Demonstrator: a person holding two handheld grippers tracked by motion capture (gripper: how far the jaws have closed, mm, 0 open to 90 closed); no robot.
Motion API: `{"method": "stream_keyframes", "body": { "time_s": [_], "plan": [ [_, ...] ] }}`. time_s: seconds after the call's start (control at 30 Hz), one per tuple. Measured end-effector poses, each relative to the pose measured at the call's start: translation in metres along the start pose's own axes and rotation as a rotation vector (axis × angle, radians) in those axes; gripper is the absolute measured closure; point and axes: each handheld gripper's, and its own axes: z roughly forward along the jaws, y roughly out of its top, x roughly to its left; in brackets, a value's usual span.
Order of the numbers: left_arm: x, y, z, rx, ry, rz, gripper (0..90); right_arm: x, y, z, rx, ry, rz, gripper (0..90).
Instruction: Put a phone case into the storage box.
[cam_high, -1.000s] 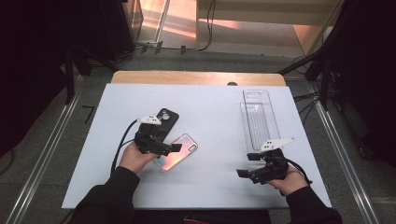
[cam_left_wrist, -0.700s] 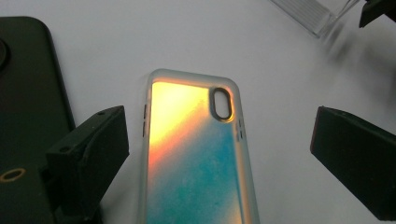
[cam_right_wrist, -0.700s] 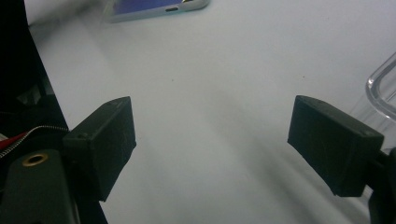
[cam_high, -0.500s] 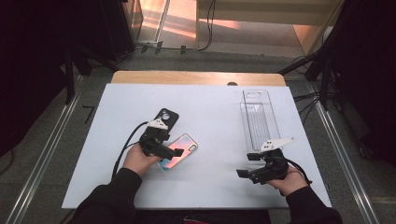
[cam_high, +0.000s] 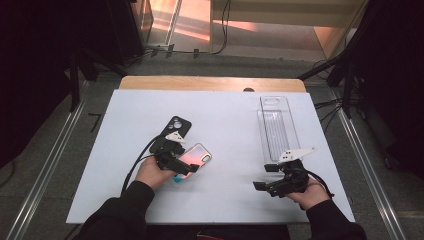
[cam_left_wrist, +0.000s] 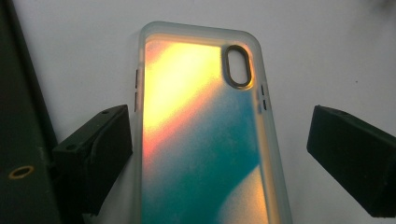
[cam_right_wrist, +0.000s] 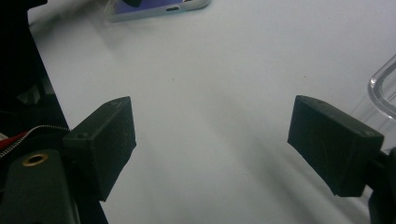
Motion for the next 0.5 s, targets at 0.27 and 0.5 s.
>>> {"method": "stream_keyframes", "body": {
  "time_s": [0.27,0.5],
  "plan": [
    [-0.007,-0.002,0.003,-0.014,0.045,0.014,6.0,0.000,0.000,0.000,0.002,-0.004,0.001,13.4],
    [-0.013,-0.004,0.006,-0.003,0.098,0.060,6.4,0.000,0.000,0.000,0.004,-0.009,-0.002,13.4]
  ]
}}
